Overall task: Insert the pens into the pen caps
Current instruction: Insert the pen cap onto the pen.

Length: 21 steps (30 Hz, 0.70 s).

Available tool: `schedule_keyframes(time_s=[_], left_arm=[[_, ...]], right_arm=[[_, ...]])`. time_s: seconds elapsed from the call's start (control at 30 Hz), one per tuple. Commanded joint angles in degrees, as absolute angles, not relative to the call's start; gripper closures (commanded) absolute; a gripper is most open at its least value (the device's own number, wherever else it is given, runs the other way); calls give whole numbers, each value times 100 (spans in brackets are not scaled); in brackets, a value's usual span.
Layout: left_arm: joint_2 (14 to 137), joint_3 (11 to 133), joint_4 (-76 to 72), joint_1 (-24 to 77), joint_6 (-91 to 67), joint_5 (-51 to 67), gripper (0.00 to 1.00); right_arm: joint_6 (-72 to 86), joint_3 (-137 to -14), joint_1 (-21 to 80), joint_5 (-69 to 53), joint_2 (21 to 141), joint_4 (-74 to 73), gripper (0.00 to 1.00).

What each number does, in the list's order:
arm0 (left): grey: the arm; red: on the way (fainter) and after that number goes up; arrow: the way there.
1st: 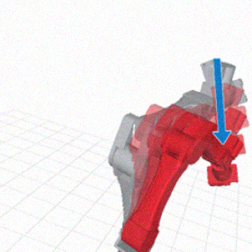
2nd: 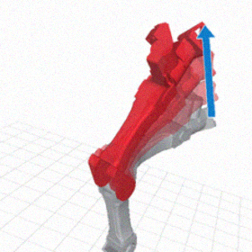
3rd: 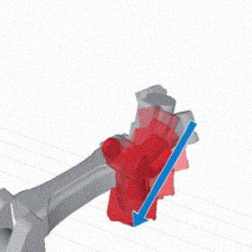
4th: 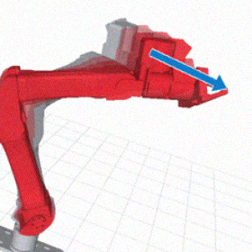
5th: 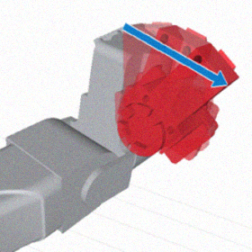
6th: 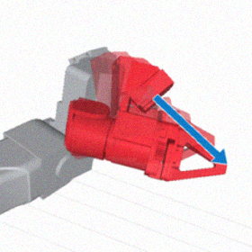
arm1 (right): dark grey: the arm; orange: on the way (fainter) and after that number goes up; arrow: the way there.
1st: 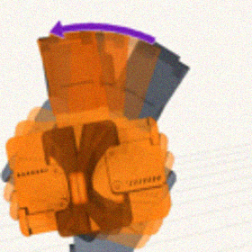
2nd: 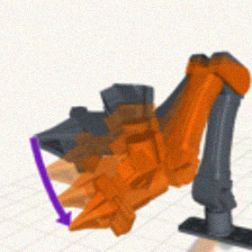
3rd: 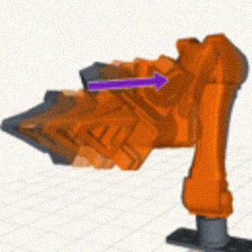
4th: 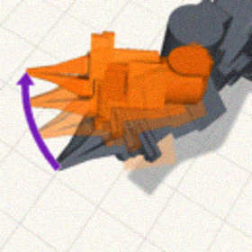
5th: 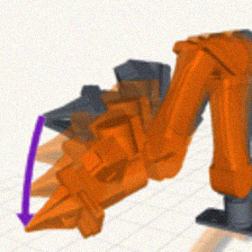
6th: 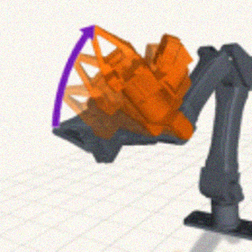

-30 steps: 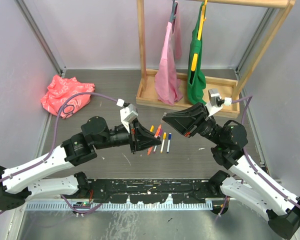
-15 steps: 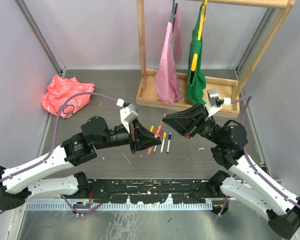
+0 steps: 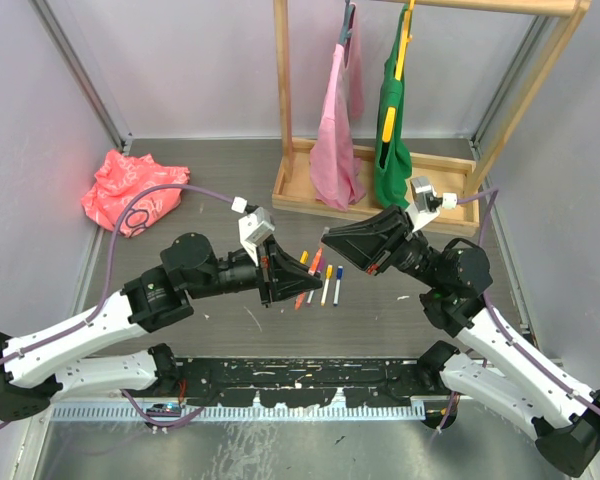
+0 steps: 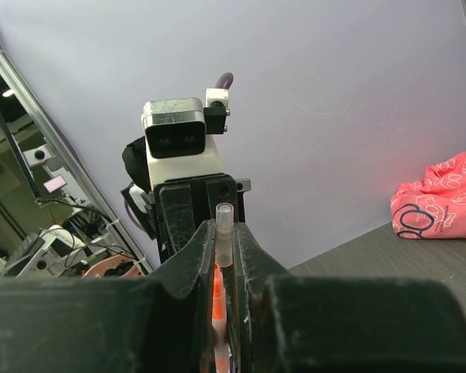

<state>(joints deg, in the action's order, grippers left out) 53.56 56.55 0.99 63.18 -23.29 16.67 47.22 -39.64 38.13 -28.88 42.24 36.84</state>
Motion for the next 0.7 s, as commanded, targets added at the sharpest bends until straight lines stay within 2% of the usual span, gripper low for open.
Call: schedule_keyframes(time_s=[0.0,0.67], left_arm=[[5188,5758,-403,6349,-2367,1567,100],[5249,5746,-372,6347,-2392,1463,100]], right_arm=[[4844,-4027,3814,-3020,4239,3966,100],[4875,-4084,3811,-2915,4165,4057,100]])
